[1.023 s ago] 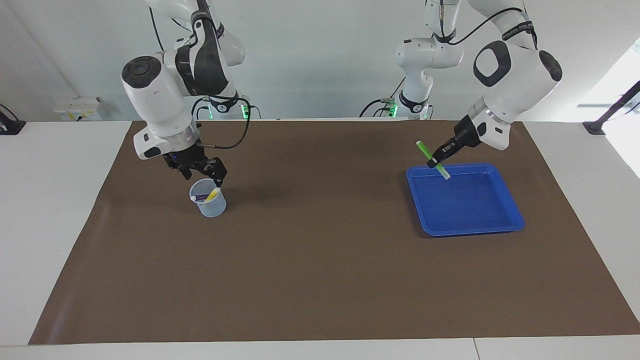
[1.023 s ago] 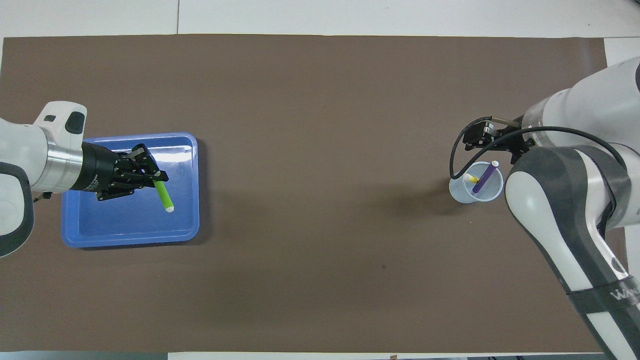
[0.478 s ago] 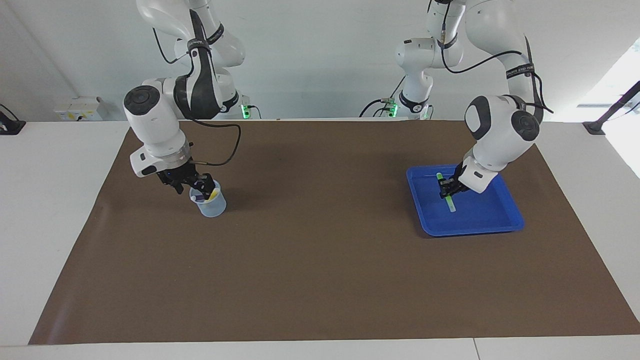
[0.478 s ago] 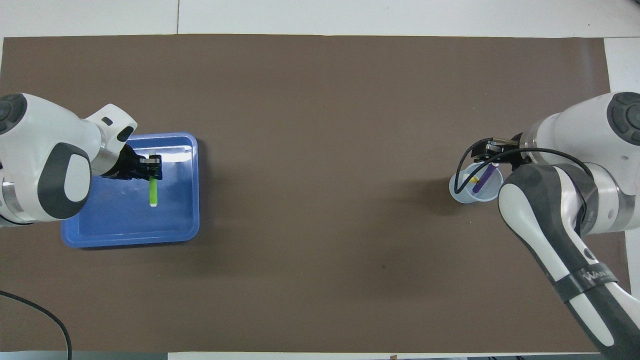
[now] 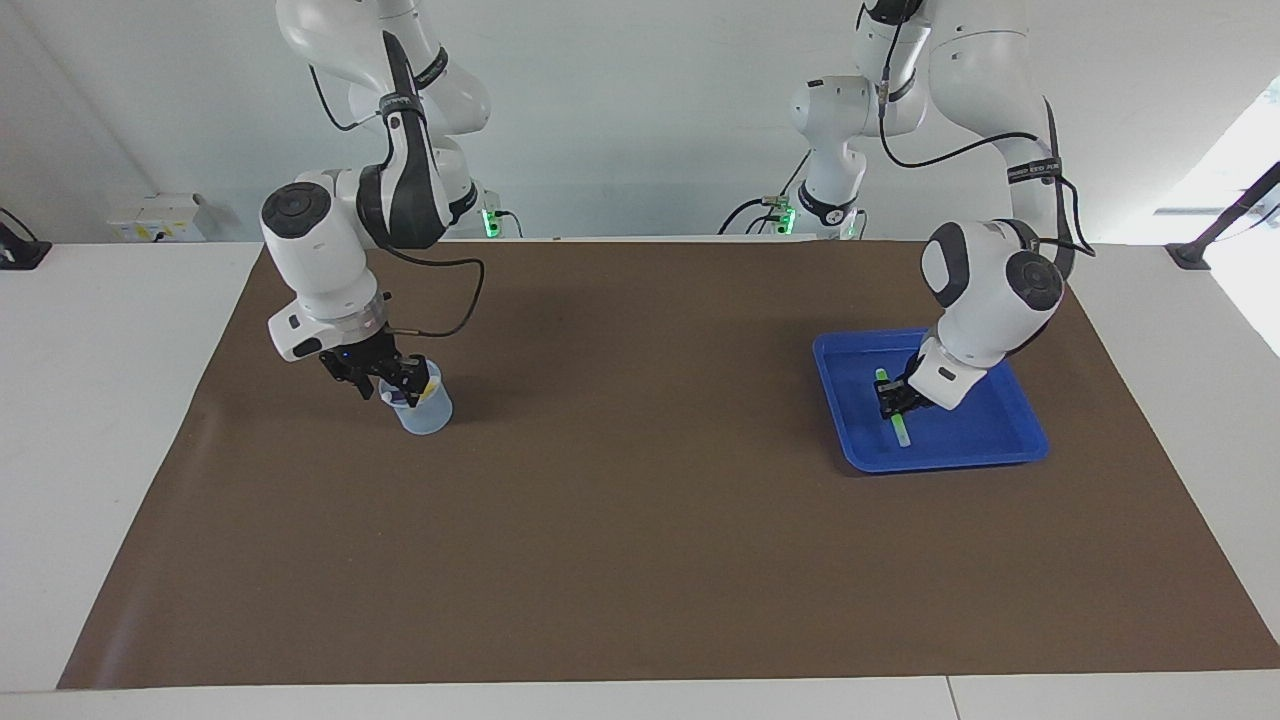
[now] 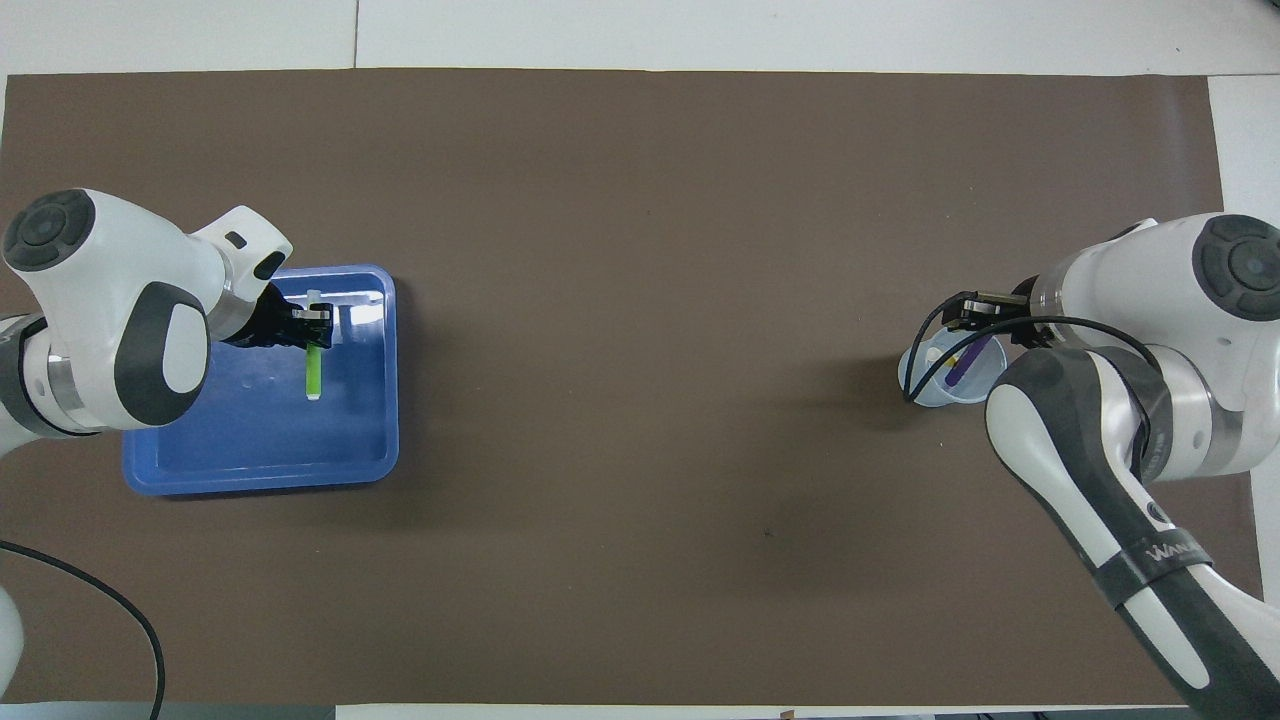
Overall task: Right arm passes pens to left for tray arrangement
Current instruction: 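Place the green pen in the blue tray with the left gripper, then pull the purple pen from the cup with the right gripper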
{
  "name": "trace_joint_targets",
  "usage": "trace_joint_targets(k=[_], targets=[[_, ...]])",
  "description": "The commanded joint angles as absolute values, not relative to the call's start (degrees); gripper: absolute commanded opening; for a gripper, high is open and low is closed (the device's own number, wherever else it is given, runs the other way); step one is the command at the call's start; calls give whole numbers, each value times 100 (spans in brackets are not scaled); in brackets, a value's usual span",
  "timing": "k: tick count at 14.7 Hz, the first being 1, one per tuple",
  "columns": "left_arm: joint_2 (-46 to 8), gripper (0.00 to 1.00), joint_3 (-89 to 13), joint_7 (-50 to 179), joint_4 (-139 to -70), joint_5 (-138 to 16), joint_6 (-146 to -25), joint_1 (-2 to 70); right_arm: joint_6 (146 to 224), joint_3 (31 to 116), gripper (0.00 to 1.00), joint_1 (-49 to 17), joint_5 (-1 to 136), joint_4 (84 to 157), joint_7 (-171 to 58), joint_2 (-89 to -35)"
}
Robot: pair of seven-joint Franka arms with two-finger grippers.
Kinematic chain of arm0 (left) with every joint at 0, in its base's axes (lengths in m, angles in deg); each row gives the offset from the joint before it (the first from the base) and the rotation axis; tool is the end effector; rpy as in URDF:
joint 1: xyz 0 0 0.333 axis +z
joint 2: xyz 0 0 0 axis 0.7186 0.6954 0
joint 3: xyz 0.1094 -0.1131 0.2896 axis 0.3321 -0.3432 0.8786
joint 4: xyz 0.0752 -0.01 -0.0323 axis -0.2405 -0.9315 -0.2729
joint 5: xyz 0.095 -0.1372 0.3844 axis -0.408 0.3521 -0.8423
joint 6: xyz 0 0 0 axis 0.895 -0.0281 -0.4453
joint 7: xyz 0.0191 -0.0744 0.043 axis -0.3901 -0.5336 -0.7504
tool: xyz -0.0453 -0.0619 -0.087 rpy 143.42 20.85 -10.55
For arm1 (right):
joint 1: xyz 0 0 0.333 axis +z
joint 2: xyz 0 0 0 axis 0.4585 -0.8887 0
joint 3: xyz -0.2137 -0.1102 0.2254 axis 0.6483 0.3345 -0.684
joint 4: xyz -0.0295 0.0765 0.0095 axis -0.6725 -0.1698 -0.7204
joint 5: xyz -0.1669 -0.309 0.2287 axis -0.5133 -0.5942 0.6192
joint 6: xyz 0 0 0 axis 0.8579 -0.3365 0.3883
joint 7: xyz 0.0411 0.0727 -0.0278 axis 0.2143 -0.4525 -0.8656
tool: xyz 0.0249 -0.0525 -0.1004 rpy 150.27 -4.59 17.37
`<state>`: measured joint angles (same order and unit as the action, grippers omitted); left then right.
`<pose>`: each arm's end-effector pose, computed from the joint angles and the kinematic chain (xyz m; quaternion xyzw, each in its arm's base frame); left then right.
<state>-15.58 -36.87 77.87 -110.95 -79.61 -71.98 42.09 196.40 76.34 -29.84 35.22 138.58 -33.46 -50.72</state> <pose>0.6027 -0.0667 0.3216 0.9982 0.0039 -0.0373 0.0469 0.5822 0.0195 0.3762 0.9942 -0.1030 0.0303 0.0047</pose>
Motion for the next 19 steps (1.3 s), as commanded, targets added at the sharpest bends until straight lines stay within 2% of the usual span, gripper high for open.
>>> trace_joint_targets(k=[1, 3, 4, 5, 9, 15, 19], targets=[[-1490, 0, -3696, 7829, -11064, -8085, -7297, 4216, 19748, 7576, 42, -3133, 3402, 13994, -3594, -4948], [-1490, 0, -3696, 7847, -11081, -8085, -7306, 4225, 19731, 7576, 0, -3125, 3393, 13967, -3586, -4948], [-1490, 83, -3696, 7847, -11090, -8085, -7332, 4225, 19713, 7576, 0, -3107, 3393, 13950, -3586, -4948], [-1490, 100, -3696, 7847, -11090, -8085, -7332, 4225, 19670, 7567, 0, -3090, 3393, 13923, -3577, -4948], [-1499, 100, -3696, 7838, -11090, -8077, -7332, 4225, 19240, 7567, 0, -3046, 3402, 13503, -3542, -4931], [-1499, 100, -3705, 7768, -11011, -8042, -7218, 4234, 17870, 7541, 0, -3011, 3489, 12571, -3516, -4570], [-1587, 100, -3714, 7471, -10512, -7840, -6394, 4234, 17463, 7286, 0, -3019, 3830, 11947, -2957, -4657]])
